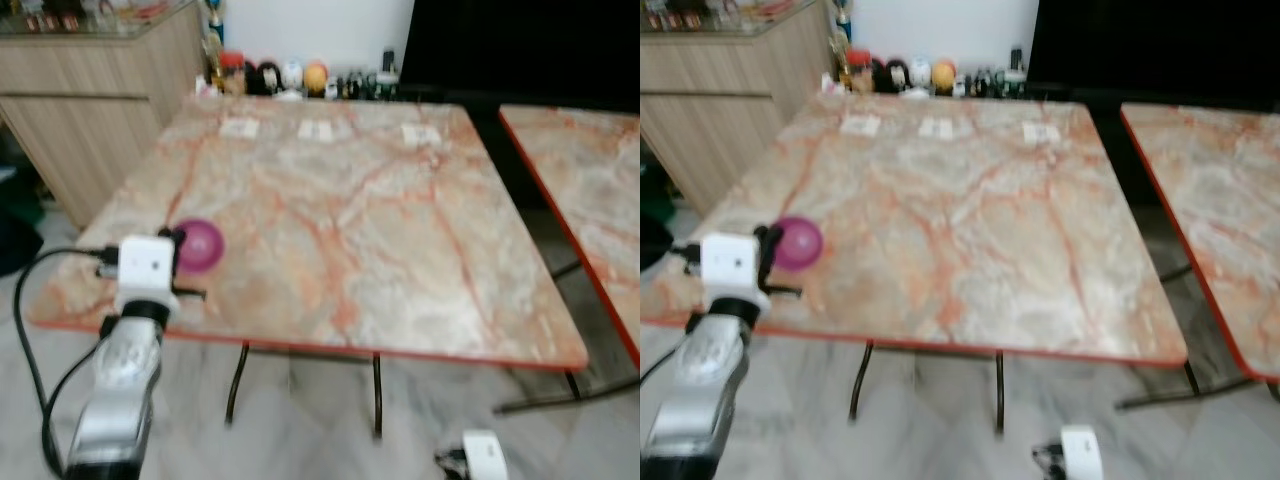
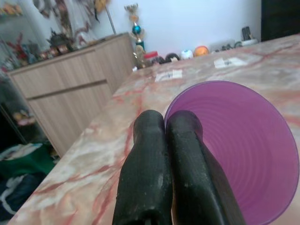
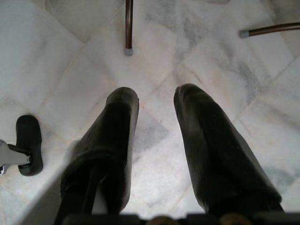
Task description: Setting the table
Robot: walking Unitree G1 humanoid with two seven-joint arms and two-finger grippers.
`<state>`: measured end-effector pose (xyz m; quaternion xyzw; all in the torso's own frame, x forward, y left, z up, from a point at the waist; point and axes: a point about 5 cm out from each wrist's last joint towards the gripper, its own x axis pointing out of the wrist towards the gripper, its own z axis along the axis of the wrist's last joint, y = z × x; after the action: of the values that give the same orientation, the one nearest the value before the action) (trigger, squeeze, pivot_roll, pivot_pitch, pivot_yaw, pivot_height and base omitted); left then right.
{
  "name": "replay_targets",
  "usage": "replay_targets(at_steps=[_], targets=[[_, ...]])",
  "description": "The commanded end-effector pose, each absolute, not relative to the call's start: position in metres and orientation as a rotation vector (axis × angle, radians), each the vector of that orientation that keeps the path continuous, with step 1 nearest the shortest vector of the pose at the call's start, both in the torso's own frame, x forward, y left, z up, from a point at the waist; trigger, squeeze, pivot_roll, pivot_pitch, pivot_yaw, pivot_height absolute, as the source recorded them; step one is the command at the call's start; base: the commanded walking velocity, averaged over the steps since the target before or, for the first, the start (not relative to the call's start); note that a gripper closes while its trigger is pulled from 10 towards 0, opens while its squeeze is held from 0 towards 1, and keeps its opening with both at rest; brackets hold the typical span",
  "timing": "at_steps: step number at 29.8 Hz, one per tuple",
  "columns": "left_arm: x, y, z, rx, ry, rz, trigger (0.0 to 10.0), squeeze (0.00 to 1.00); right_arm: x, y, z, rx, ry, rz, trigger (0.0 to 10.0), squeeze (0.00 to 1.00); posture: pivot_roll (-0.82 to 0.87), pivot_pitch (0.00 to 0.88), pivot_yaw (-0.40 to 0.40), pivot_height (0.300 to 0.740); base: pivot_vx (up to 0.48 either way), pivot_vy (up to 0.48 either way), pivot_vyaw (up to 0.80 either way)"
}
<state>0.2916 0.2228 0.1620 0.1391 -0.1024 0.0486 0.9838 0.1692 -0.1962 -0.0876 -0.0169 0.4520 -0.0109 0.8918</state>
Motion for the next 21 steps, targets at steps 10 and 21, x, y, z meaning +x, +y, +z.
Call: replay_targets(at_steps=[10,21], targets=[[0.297,0.2119,0.1723,0.252,-0.248,0.061,10.0,0.0,0.1666,-0.2038,-0.0876,-0.042,0.942,-0.043,10.0,0.0,0.09,0.0,-0.018,0.74,0.0,-0.476,0.0],[0.2983,0.2081,0.1754,0.236,-0.258,0.043,10.0,0.0,0.1669,-0.2036,-0.0875,-0.042,0.942,-0.042,10.0,0.0,0.09,0.0,-0.02,0.74,0.0,-0.474,0.0]])
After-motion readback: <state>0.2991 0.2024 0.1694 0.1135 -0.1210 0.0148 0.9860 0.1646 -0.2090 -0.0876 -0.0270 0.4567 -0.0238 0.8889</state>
